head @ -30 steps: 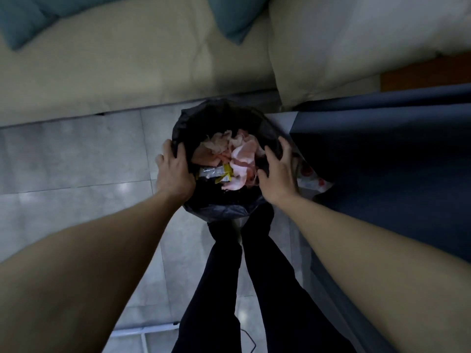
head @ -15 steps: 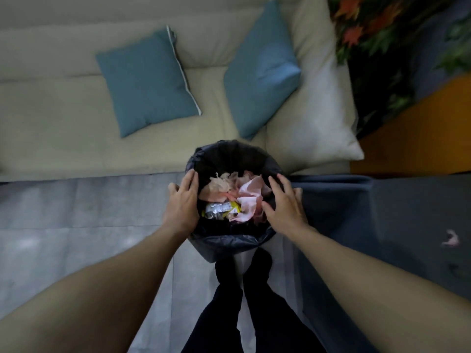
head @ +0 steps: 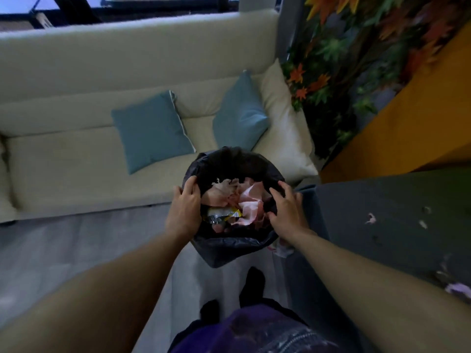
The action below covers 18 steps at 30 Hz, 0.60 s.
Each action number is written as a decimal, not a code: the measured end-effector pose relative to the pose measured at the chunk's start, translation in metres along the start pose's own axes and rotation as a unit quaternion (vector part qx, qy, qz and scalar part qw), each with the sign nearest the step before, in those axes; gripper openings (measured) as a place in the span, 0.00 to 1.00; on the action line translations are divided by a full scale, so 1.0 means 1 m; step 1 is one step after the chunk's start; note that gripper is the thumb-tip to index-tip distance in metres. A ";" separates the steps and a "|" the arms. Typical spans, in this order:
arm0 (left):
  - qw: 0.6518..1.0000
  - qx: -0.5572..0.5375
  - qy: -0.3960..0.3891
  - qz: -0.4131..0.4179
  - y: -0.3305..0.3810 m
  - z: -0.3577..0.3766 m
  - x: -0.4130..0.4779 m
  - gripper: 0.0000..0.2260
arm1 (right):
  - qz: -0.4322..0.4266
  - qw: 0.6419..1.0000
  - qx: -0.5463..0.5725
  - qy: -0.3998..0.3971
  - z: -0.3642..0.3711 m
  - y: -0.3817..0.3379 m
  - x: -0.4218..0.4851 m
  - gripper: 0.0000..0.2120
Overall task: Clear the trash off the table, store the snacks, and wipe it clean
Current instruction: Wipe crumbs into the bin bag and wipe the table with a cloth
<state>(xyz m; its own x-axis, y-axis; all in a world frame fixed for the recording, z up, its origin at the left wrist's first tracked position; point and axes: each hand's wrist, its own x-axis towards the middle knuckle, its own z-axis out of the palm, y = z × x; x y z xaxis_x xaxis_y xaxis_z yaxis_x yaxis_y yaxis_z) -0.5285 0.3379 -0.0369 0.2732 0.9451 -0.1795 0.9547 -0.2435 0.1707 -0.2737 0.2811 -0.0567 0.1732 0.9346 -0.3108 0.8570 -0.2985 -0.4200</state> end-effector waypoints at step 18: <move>0.984 -0.091 0.005 0.152 0.023 -0.010 -0.087 0.26 | 0.145 0.981 0.003 0.129 0.029 0.013 -0.176 0.26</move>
<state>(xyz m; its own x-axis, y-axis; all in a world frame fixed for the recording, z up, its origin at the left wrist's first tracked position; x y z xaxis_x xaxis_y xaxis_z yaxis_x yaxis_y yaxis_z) -0.5318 0.2525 -0.0078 0.5414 0.8366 -0.0837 0.7917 -0.4737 0.3859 -0.3069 0.1068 -0.0324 0.5276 0.8274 -0.1926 0.7501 -0.5602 -0.3514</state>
